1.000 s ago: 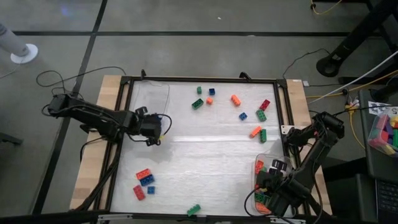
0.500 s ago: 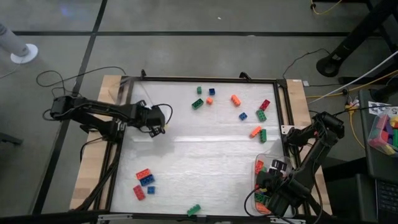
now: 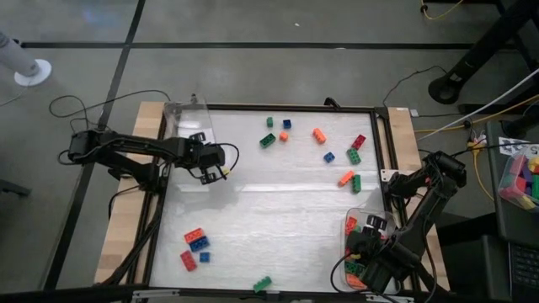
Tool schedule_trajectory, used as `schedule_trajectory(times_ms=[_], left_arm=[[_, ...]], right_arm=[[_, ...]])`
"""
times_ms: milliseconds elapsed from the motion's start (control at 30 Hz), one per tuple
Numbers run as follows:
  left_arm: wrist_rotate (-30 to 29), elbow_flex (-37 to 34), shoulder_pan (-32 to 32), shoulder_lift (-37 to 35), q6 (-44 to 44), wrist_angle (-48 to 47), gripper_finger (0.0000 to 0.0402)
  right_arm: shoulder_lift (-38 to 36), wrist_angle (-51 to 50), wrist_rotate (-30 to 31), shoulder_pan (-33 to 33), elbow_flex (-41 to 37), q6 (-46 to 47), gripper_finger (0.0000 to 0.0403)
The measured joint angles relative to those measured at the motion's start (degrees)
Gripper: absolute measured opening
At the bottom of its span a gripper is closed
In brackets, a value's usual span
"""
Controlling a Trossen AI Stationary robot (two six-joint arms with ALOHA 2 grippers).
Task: Sort blocks by size
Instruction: Put the 8 stud orange game piece into the bottom transparent bin
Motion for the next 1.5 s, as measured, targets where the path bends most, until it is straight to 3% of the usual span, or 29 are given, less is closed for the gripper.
schedule_trajectory(times_ms=[400, 767, 1033, 1167, 1267, 1367, 1500], left_arm=[[-0.1, 0.0, 1.1, 0.0, 2.1, 0.2, 0.0010], [0.0, 0.3, 1.1, 0.1, 2.6, -0.2, 0.0109], [-0.4, 11.6, 0.9, 0.0, 3.3, -5.3, 0.0118], [1.7, 19.6, -1.4, 0.0, -9.2, -12.4, 0.0114], [12.0, 22.6, -5.8, -0.1, -23.5, -16.9, 0.0113], [21.1, 22.1, -14.1, -0.1, -33.7, -18.7, 0.0113], [22.8, 19.2, -28.1, 0.0, -47.5, -18.5, 0.0113]], right_arm=[[0.0, 0.0, 0.0, 0.0, 0.0, 0.0, 0.0188], [0.0, 0.2, 0.0, 0.0, 0.0, 0.0, 0.0188], [0.0, 0.1, 0.0, 0.0, 0.0, -2.4, 0.0188], [0.0, 0.4, 0.0, 0.0, 0.0, -2.4, 0.0188], [0.0, 2.1, 0.1, 0.0, 0.0, -2.4, 0.0188], [0.0, 4.2, 1.3, 0.0, 0.0, -2.4, 0.0188], [0.0, 7.4, 4.8, 0.0, 0.0, -3.6, 0.0188]])
